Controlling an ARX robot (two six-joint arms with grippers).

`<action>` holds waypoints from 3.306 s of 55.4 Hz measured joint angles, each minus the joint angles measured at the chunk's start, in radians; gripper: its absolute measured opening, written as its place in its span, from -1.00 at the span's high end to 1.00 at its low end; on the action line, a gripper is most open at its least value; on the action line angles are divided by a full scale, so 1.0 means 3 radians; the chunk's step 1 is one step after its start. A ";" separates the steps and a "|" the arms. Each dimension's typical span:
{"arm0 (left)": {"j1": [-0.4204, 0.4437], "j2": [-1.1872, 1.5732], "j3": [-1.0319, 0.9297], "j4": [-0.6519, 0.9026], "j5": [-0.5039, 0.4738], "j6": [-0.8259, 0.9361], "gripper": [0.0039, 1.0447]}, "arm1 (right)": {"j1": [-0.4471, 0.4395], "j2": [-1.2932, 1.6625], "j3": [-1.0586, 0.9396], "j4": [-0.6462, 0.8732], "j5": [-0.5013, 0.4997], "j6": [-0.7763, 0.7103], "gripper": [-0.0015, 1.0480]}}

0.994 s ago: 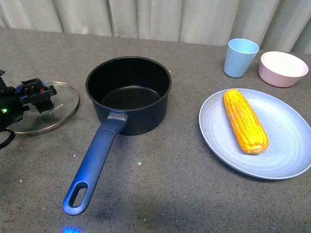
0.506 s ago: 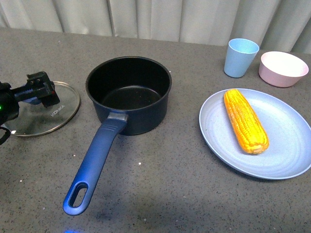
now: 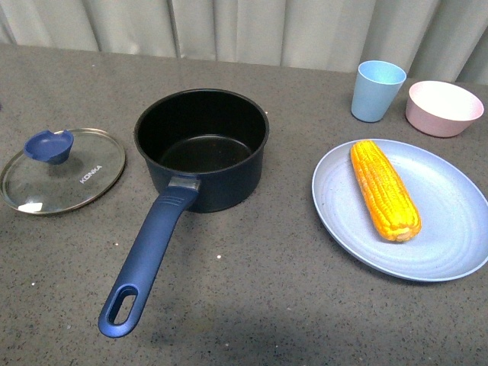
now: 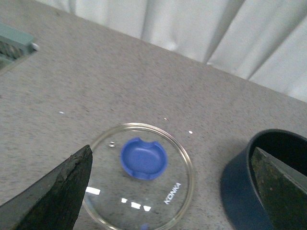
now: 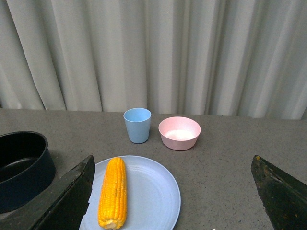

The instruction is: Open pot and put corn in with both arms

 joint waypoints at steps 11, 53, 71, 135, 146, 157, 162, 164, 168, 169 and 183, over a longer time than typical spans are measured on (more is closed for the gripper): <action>-0.0046 -0.1293 -0.0486 -0.0833 -0.0287 0.0062 -0.88 | 0.0000 0.0000 0.0000 0.0001 0.0000 0.0000 -0.82; -0.0039 -0.2988 -0.1096 -0.1148 0.0394 0.0661 0.93 | 0.0000 0.0000 0.0000 0.0000 -0.0001 0.0000 -0.82; -0.0039 -0.3768 -0.1099 -0.1854 0.0394 0.0661 0.93 | 0.0000 0.0000 0.0000 0.0001 0.0000 0.0000 -0.82; -0.0039 -0.5364 -0.1099 -0.3450 0.0394 0.0661 0.45 | -0.0075 0.0351 0.0151 -0.0267 -0.0272 -0.0239 -0.82; -0.0039 -0.5366 -0.1099 -0.3450 0.0395 0.0661 -0.20 | 0.0037 0.2321 0.0553 0.0739 -0.0100 -0.0354 -0.82; -0.0039 -0.5367 -0.1099 -0.3450 0.0394 0.0670 -0.89 | 0.0256 0.4771 0.1518 0.0809 -0.0066 -0.0244 -0.82; -0.0039 -0.5366 -0.1099 -0.3450 0.0394 0.0670 -0.88 | 0.0346 0.5277 0.1792 0.0814 -0.0078 -0.0220 -0.82; -0.0039 -0.5367 -0.1099 -0.3450 0.0394 0.0670 -0.88 | 0.0383 0.5435 0.1893 0.0816 -0.0078 -0.0211 -0.82; -0.0039 -0.5367 -0.1099 -0.3450 0.0394 0.0671 -0.88 | 0.0458 0.5709 0.2098 0.0746 -0.0090 -0.0184 -0.82; -0.0039 -0.5367 -0.1099 -0.3450 0.0395 0.0670 -0.88 | 0.0469 0.5751 0.2132 0.0732 -0.0090 -0.0182 -0.82; -0.0039 -0.5367 -0.1099 -0.3450 0.0395 0.0670 -0.88 | 0.0693 0.6353 0.2728 0.0383 -0.0141 -0.0022 -0.82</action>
